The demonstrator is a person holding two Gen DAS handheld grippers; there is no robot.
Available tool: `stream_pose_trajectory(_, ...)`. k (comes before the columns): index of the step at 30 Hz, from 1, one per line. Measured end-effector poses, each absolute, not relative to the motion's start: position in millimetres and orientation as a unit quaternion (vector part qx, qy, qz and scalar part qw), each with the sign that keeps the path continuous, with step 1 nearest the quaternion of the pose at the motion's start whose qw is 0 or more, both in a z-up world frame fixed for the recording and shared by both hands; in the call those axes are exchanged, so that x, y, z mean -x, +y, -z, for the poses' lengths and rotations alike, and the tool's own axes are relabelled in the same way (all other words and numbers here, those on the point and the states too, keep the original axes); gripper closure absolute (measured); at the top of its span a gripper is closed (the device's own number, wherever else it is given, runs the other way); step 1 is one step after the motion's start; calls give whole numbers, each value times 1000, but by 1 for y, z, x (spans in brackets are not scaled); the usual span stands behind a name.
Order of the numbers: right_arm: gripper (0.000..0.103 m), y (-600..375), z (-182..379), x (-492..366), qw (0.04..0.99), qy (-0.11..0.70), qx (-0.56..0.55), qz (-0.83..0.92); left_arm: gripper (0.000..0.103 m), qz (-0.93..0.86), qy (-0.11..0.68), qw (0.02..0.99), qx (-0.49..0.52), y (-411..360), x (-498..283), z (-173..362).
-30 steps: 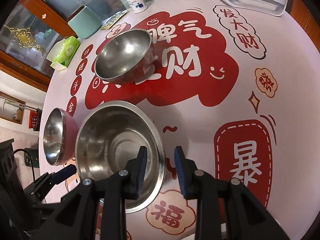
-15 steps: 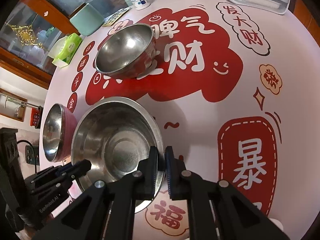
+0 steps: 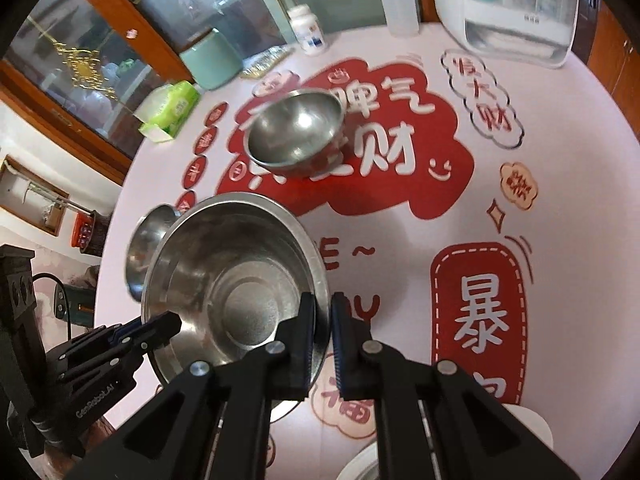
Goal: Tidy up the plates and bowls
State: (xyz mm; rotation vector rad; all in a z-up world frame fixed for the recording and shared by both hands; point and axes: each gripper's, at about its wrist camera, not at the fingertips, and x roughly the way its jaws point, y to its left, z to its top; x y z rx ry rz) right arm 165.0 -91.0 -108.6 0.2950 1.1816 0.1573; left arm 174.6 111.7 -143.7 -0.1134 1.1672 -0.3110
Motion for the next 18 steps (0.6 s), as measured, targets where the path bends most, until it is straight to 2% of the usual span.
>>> stream_pose_trajectory(9,95,-83,63,-129,840,519,-128,-98,90,135,505,851,43,122,-128,96)
stream_pose_trajectory(18,94,-60,51,-91,839,517,-112,-131,90,110,497,859,43,145,-85,85)
